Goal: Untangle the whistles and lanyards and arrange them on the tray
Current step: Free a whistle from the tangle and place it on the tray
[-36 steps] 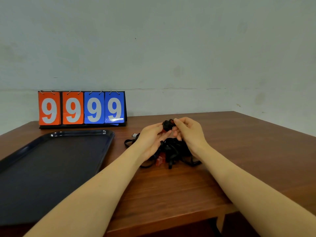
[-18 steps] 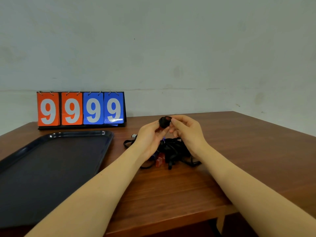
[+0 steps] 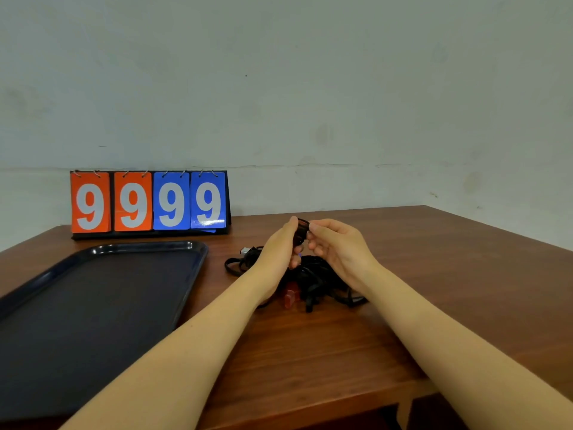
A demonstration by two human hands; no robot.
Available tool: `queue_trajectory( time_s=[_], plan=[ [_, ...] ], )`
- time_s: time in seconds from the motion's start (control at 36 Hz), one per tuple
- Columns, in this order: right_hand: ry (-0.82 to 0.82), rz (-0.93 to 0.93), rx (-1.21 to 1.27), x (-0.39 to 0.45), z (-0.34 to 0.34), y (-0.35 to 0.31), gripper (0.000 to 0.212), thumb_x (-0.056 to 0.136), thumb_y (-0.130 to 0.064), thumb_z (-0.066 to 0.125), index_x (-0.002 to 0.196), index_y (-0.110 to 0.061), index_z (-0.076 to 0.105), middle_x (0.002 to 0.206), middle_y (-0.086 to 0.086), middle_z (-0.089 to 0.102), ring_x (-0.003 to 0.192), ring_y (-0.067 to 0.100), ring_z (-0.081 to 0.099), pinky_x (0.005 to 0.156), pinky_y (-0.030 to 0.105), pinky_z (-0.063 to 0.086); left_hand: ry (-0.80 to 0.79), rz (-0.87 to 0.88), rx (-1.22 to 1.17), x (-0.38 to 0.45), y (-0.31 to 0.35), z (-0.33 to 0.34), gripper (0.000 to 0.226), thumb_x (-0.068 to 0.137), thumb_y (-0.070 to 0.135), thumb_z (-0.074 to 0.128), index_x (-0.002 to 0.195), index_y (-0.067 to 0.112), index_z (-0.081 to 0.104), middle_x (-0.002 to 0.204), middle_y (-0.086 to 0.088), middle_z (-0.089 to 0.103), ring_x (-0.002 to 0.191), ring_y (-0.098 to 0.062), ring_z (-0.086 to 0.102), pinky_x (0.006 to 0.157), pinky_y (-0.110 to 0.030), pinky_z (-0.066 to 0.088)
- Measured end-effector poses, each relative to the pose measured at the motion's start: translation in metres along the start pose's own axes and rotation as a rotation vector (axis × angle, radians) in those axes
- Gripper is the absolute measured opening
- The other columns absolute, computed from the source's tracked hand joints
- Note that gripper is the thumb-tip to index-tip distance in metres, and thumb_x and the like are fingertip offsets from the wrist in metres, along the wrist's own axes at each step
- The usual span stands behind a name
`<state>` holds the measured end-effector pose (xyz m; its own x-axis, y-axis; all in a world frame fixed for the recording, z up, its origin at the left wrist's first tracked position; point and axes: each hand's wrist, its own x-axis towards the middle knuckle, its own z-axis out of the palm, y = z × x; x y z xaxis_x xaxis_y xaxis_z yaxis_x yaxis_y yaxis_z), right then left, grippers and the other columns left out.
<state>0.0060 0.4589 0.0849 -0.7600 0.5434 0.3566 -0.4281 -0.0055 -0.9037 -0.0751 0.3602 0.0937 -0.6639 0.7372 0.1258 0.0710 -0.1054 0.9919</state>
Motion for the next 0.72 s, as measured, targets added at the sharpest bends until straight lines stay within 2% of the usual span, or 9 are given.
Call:
queue_trajectory(
  time_s=[0.19,0.39,0.61,0.72],
  plan=[
    [0.031,0.035,-0.008,0.0002,0.0014,0.0015,0.014,0.094,-0.001,0.053,0.086,-0.002,0.064,0.069,0.006,0.059,0.058,0.012,0.053,0.055,0.021,0.047,-0.006,-0.004,0.005,0.0018,-0.0038,-0.0017,0.033,0.101,0.039,0.038,0.094,0.013,0.057,0.061,0.001,0.046,0.047,-0.009,0.037,0.055,-0.022,0.034],
    [0.113,0.042,-0.088,-0.0012,0.0044,0.0011,0.014,0.093,-0.004,0.054,0.084,0.001,0.063,0.065,0.008,0.059,0.052,0.013,0.05,0.051,0.021,0.043,0.007,-0.024,0.053,0.0004,-0.0011,0.0007,0.03,0.099,0.036,0.039,0.09,0.012,0.054,0.066,0.001,0.044,0.05,-0.008,0.037,0.049,-0.018,0.034],
    [0.082,0.078,-0.048,-0.0002,0.0032,0.0017,0.012,0.094,0.0,0.052,0.09,0.002,0.063,0.069,0.008,0.06,0.055,0.012,0.052,0.047,0.018,0.043,-0.002,-0.039,0.109,-0.0014,0.0006,-0.0015,0.026,0.1,0.035,0.037,0.086,0.018,0.052,0.068,0.001,0.044,0.052,-0.008,0.038,0.047,-0.017,0.034],
    [0.05,0.125,-0.009,0.0001,0.0024,0.0005,0.012,0.094,-0.001,0.051,0.095,0.004,0.062,0.069,0.007,0.058,0.054,0.01,0.052,0.045,0.017,0.042,-0.004,-0.016,0.155,-0.0017,0.0019,-0.0006,0.03,0.101,0.043,0.037,0.088,0.021,0.053,0.068,0.002,0.045,0.054,-0.007,0.039,0.048,-0.018,0.034]
  ],
)
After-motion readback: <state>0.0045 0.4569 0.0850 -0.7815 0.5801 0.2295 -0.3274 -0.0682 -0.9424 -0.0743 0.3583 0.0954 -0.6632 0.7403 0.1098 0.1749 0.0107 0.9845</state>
